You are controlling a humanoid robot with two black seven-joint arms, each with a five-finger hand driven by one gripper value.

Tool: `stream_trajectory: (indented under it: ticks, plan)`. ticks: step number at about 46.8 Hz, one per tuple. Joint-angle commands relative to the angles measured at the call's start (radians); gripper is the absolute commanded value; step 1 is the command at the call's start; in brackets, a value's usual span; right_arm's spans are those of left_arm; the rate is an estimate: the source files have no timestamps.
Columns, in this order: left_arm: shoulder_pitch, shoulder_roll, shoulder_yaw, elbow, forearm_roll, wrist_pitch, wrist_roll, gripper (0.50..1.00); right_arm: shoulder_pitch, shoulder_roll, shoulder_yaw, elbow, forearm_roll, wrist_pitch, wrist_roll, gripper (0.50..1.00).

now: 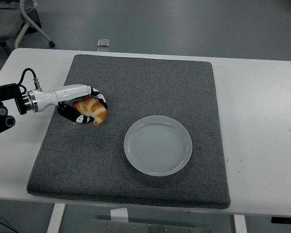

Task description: Place the bread on the plate

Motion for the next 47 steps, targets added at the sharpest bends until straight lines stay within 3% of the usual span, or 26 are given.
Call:
stream_trajectory:
  ticks: [1, 13, 19, 25, 38, 47]
  plan:
    - [-0.007, 0.039, -0.006, -0.001, -0.006, -0.001, 0.000, 0.500, 0.000, 0.000, 0.000, 0.000, 0.000, 0.000, 0.000, 0.930]
    - [-0.148, 0.155, -0.016, -0.001, -0.009, -0.012, 0.000, 0.500, 0.000, 0.000, 0.000, 0.001, 0.000, 0.000, 0.000, 0.930]
    - [-0.257, 0.152, -0.005, -0.004, -0.008, -0.032, 0.000, 0.500, 0.000, 0.000, 0.000, 0.000, 0.000, 0.000, 0.000, 0.930]
    - [-0.345, 0.137, -0.003, -0.021, -0.006, -0.092, 0.000, 0.500, 0.000, 0.000, 0.000, 0.000, 0.000, 0.000, 0.000, 0.930]
    - [-0.435, 0.016, -0.002, -0.176, 0.007, -0.136, 0.005, 0.500, 0.000, 0.000, 0.000, 0.000, 0.000, 0.000, 0.000, 0.930]
    - [-0.439, -0.111, 0.004, -0.221, 0.012, -0.138, 0.009, 0.500, 0.000, 0.000, 0.000, 0.000, 0.000, 0.000, 0.000, 0.930]
